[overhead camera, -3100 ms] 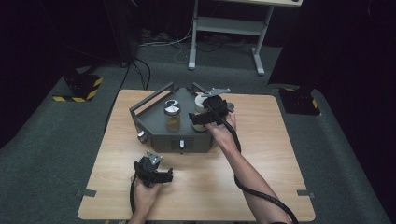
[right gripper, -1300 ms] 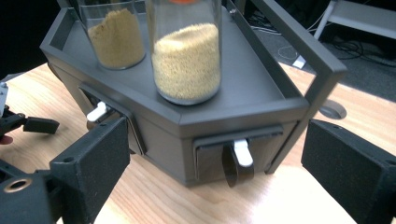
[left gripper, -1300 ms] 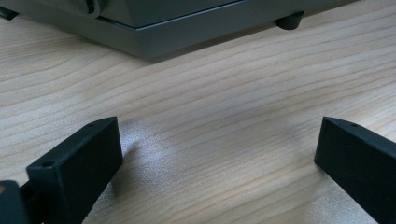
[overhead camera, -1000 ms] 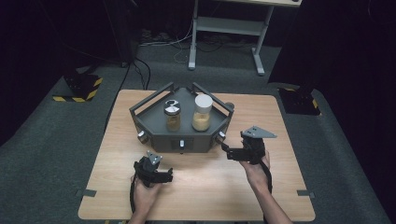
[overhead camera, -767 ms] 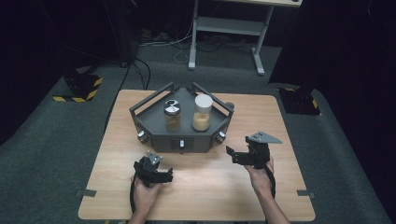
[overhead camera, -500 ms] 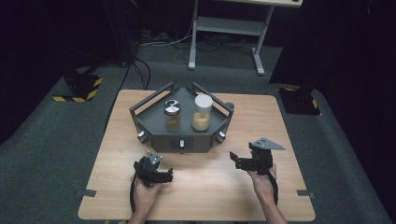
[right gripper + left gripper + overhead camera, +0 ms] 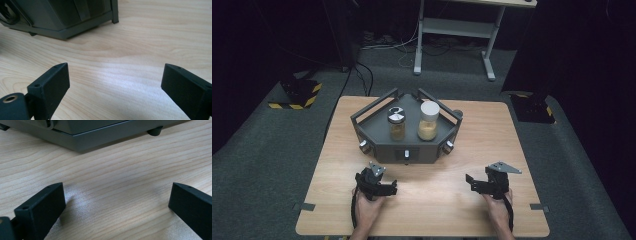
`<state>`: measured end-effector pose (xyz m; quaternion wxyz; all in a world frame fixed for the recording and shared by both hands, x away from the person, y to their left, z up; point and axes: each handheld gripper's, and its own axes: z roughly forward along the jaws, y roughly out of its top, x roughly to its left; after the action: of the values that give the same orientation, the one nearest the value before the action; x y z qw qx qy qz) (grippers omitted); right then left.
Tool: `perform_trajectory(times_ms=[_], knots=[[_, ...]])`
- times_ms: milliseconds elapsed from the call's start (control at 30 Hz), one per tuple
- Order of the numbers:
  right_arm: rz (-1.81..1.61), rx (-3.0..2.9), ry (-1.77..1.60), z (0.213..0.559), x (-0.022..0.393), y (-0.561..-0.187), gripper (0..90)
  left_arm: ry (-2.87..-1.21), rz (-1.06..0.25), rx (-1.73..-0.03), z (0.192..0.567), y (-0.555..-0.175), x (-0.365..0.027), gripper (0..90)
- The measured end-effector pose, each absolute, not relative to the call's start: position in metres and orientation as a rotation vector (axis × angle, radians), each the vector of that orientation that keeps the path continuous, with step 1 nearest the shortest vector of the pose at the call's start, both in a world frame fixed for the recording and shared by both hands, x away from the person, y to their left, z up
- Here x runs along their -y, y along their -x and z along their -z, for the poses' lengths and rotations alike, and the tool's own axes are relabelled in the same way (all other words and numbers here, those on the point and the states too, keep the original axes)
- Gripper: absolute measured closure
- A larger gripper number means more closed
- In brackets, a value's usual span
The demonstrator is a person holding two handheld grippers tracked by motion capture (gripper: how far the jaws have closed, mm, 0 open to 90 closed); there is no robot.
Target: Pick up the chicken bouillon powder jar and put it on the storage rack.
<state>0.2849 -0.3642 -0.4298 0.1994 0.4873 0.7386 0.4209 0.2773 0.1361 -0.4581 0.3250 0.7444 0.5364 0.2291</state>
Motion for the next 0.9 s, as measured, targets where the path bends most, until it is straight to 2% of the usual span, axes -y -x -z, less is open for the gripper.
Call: perform_trajectory(times_ms=[567,900], knots=[[-1.116,-2.029,-1.425,0.461,0.364,-0.285,6.2,-1.952,-0.602,-1.407,0.458,-0.277,-0.136,0.7],[-1.072,-2.044,-1.432,0.458,0.359,-0.289,6.1,-1.954,-0.602,-1.406,0.458,-0.277,-0.136,0.6]])
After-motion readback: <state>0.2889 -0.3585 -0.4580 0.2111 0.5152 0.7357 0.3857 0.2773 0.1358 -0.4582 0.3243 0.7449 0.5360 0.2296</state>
